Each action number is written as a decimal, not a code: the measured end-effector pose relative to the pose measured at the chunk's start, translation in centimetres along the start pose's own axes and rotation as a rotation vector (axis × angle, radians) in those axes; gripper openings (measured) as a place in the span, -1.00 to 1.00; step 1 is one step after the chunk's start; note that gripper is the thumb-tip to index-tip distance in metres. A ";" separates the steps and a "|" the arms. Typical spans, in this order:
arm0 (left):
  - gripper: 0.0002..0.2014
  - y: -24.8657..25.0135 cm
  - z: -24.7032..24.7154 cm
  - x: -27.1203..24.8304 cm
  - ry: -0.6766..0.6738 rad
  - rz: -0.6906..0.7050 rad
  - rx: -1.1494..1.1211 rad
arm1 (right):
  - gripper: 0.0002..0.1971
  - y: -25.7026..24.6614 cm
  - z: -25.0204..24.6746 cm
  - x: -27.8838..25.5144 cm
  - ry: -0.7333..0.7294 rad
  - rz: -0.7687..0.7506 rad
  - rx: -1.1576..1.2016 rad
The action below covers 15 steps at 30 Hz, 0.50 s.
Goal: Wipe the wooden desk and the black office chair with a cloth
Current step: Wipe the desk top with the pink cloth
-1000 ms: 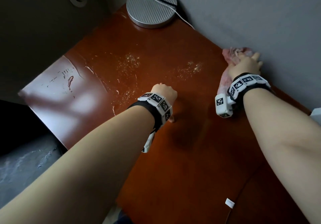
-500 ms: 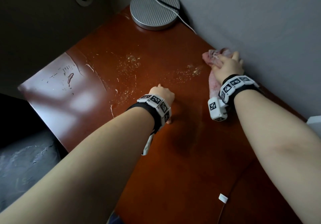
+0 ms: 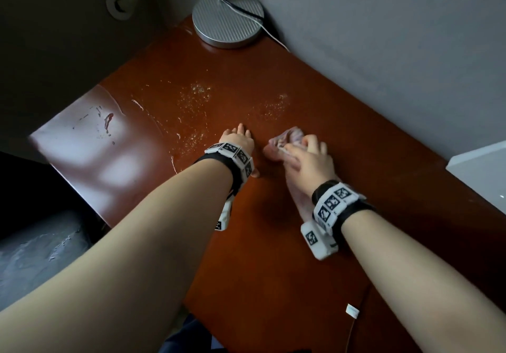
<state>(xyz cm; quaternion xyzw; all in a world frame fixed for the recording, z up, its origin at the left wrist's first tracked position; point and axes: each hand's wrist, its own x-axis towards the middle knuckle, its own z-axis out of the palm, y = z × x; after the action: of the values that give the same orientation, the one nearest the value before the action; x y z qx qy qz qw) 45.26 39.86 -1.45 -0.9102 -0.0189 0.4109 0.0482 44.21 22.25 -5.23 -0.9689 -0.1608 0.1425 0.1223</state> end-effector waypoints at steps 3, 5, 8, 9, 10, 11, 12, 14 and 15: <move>0.20 0.1 -0.1 -0.1 -0.008 -0.007 -0.026 | -0.59 -0.6 0.6 -2.8 -0.023 -0.065 -0.004; 0.18 0.0 -0.1 -0.2 -0.001 0.003 -0.047 | -0.59 -0.5 0.6 -3.3 -0.029 -0.097 -0.019; 0.18 -0.7 0.1 -0.2 0.043 0.029 -0.056 | -0.56 0.0 0.3 -2.5 -0.075 -0.124 -0.014; 0.19 -1.0 0.1 -0.2 0.058 0.044 -0.044 | -0.55 0.1 0.2 -2.1 -0.078 -0.138 -0.021; 0.18 -1.3 0.1 -0.1 0.070 0.063 -0.032 | -0.54 0.2 0.0 -1.5 -0.079 -0.150 -0.036; 0.17 -1.7 0.1 -0.1 0.080 0.080 -0.025 | -0.54 0.3 -0.1 -0.9 -0.079 -0.154 -0.054; 0.15 -2.0 0.1 0.0 0.090 0.094 -0.025 | -0.54 0.3 -0.3 0.0 -0.078 -0.148 -0.070; 0.11 -2.4 0.2 0.0 0.112 0.111 -0.049 | -0.54 0.5 -0.9 2.2 -0.057 -0.116 -0.085; 0.10 -2.6 0.2 0.0 0.120 0.118 -0.061 | -0.54 0.5 -1.2 3.6 -0.043 -0.097 -0.083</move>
<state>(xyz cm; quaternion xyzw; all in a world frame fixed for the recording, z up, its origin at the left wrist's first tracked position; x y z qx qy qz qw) 45.10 42.44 -1.34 -0.9338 0.0254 0.3569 -0.0027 48.04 22.78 -5.11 -0.9610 -0.2159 0.1505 0.0853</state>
